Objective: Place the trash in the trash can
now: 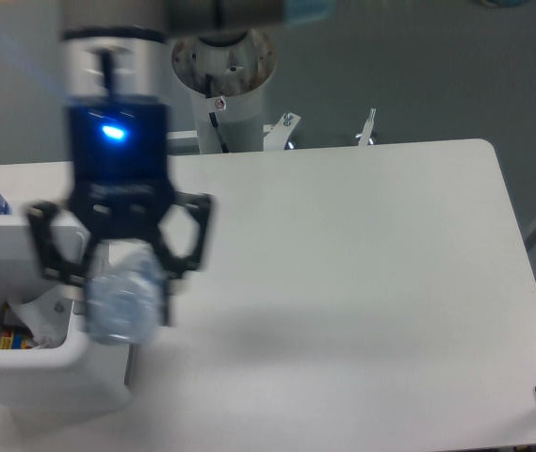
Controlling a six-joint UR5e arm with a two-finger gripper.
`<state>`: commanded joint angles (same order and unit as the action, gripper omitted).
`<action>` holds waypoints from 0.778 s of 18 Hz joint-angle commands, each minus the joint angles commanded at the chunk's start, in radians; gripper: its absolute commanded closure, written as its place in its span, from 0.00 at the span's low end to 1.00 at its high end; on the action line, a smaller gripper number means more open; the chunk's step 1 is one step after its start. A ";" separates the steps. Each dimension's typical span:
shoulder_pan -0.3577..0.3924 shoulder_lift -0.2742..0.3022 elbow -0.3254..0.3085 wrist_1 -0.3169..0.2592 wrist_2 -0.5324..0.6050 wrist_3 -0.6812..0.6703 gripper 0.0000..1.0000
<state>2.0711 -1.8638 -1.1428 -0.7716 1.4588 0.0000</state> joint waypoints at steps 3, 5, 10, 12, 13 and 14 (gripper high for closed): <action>-0.052 -0.006 0.000 0.005 -0.002 -0.002 0.36; -0.086 -0.015 -0.002 0.006 -0.003 -0.002 0.36; -0.134 -0.058 -0.034 0.006 -0.003 -0.002 0.31; -0.135 -0.055 -0.067 0.006 -0.003 0.000 0.19; -0.135 -0.054 -0.075 0.006 -0.003 0.003 0.02; -0.135 -0.052 -0.080 0.006 -0.003 -0.002 0.00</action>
<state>1.9359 -1.9160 -1.2225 -0.7655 1.4557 -0.0015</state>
